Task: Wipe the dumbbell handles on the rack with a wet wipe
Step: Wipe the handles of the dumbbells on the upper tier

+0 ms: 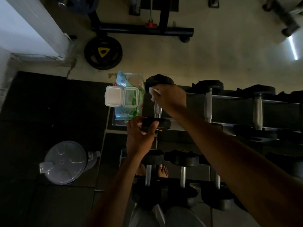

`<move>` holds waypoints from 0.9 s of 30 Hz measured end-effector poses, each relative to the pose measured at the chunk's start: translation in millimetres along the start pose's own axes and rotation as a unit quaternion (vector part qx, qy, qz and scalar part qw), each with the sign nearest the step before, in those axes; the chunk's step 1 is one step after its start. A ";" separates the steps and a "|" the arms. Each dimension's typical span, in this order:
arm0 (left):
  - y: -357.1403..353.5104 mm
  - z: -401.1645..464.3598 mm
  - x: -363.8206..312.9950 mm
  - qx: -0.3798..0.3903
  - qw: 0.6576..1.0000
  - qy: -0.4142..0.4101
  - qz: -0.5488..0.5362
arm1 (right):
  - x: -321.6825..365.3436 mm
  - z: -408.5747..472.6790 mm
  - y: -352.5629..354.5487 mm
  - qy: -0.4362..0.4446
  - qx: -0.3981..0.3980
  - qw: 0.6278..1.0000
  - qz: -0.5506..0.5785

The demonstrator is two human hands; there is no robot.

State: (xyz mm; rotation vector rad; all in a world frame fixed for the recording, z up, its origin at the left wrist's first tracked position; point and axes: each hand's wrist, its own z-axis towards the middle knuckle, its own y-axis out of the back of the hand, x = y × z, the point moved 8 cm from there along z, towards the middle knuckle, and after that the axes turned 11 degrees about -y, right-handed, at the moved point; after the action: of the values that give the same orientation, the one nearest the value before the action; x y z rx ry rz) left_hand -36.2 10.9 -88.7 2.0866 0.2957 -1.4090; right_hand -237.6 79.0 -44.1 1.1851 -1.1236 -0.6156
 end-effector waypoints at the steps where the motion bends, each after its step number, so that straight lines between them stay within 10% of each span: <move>1: -0.3 0.4 0.7 -0.001 1.000 -0.002 -0.003 | -6.9 -6.7 7.1 -0.019 -0.020 0.999 0.027; 6: -0.1 2.2 5.6 -0.006 1.000 -0.015 -0.003 | -54.9 -31.1 -3.8 -0.190 0.023 0.943 0.271; 11: 0.5 1.4 4.7 -0.010 1.000 -0.017 0.024 | -59.0 -43.6 -36.4 -0.407 0.159 0.739 0.513; 14: 1.4 1.2 3.8 -0.006 1.000 -0.011 0.026 | -55.1 -39.7 -40.5 -0.439 0.179 0.681 0.559; 27: 1.0 -0.1 -1.0 0.005 1.000 -0.020 0.024 | -63.1 -56.6 -27.4 -0.298 0.283 0.823 0.392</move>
State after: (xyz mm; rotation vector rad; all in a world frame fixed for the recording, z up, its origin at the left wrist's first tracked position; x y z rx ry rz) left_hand -36.0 10.3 -87.4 2.0578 0.2215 -1.4250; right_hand -204.5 147.4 -90.5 0.8750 -2.2848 0.0377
